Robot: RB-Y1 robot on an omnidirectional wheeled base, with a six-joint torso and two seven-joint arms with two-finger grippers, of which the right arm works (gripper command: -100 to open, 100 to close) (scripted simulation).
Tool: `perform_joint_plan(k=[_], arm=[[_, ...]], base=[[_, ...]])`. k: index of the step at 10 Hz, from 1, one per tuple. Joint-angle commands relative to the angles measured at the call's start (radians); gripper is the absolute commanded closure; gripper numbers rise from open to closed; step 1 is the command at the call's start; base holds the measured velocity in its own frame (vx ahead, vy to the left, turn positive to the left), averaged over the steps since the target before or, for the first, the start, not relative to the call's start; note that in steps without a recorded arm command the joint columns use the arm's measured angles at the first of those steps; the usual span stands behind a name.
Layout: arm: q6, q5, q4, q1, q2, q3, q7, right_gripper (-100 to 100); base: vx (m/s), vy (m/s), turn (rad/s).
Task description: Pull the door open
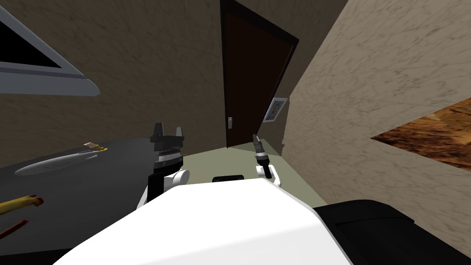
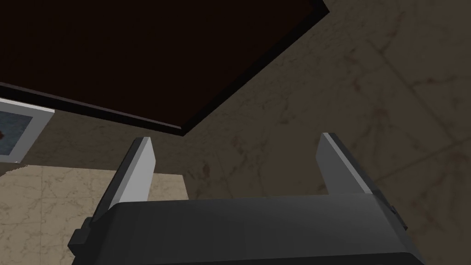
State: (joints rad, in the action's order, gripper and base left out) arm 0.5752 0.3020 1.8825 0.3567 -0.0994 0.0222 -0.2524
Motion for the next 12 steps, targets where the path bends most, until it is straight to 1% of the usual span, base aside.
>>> perform_joint_plan(k=[1, 3, 4, 7, 8, 10, 11, 12], arm=[[-0.006, 0.034, -0.026, -0.014, 0.0, -0.002, -0.021, -100], [-0.011, 0.067, -0.051, -0.027, -0.001, -0.003, -0.04, -100], [-0.015, 0.099, -0.076, -0.041, -0.002, -0.004, -0.058, -100], [-0.022, 0.148, -0.114, -0.061, -0.002, -0.006, -0.086, -100], [-0.027, 0.18, -0.139, -0.074, -0.002, -0.007, -0.104, -100], [-0.031, 0.213, -0.164, -0.087, -0.001, -0.008, -0.123, -100], [-0.036, 0.244, -0.188, -0.1, 0.0, -0.009, -0.141, -100], [-0.038, 0.26, -0.2, -0.107, 0.001, -0.009, -0.15, -100]], base=[[0.131, 0.051, -0.033], [0.109, 0.049, -0.029], [0.134, 0.059, -0.047], [0.115, 0.043, -0.032], [0.133, 0.055, -0.043], [0.124, 0.071, -0.039], [0.144, 0.074, -0.047], [0.129, 0.071, -0.035]])
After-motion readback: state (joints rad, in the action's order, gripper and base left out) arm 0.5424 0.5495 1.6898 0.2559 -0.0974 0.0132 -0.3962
